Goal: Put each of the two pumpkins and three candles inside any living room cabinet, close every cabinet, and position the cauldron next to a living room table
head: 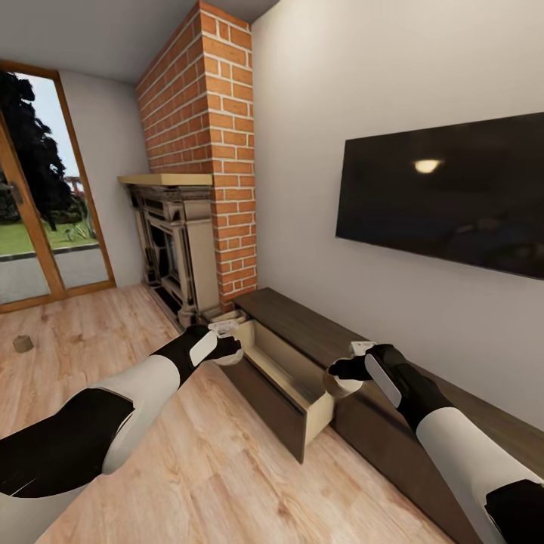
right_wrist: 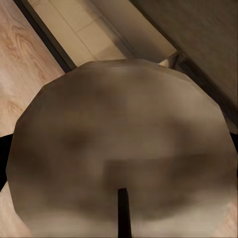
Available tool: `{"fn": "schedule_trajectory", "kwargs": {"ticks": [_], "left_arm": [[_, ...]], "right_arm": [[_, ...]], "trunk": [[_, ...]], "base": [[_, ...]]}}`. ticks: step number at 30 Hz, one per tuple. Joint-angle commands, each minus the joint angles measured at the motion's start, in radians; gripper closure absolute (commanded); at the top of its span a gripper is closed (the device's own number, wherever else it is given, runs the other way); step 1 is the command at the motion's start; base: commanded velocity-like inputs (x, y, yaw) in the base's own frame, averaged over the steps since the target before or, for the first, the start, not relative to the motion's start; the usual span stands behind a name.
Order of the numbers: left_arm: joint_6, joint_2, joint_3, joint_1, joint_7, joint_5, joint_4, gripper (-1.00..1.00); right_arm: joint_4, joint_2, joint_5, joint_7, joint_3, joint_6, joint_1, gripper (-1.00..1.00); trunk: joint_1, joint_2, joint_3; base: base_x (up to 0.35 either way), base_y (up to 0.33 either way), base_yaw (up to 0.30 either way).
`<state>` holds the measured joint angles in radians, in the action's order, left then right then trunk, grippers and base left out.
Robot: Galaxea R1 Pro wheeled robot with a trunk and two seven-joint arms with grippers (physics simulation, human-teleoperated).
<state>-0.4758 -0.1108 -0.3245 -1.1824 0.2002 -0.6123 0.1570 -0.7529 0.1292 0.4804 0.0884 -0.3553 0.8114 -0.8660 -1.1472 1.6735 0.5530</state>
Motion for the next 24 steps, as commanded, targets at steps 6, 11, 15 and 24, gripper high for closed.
{"fn": "schedule_trajectory", "kwargs": {"ticks": [6,11,15,24], "left_arm": [[-0.004,0.000,-0.007,0.000,0.007,-0.009,0.002,1.00],[-0.004,0.000,-0.007,0.000,0.007,-0.009,0.002,1.00],[-0.004,0.000,-0.007,0.000,0.007,-0.009,0.002,1.00],[-0.004,0.000,-0.007,0.000,0.007,-0.012,0.002,1.00]], "right_arm": [[-0.002,0.001,0.011,0.010,-0.005,0.002,-0.001,1.00],[-0.002,0.001,0.012,0.010,-0.005,0.002,-0.001,1.00],[-0.002,0.001,0.012,0.010,-0.005,0.003,-0.002,1.00],[-0.001,0.001,0.011,0.010,-0.005,0.003,-0.001,1.00]], "trunk": [[0.000,0.001,0.001],[0.000,0.001,0.001],[0.000,0.001,0.001],[0.000,0.001,0.001]], "base": [[0.272,0.219,0.000],[0.290,0.187,0.000],[0.322,0.107,0.000],[0.308,0.173,-0.013]]}}
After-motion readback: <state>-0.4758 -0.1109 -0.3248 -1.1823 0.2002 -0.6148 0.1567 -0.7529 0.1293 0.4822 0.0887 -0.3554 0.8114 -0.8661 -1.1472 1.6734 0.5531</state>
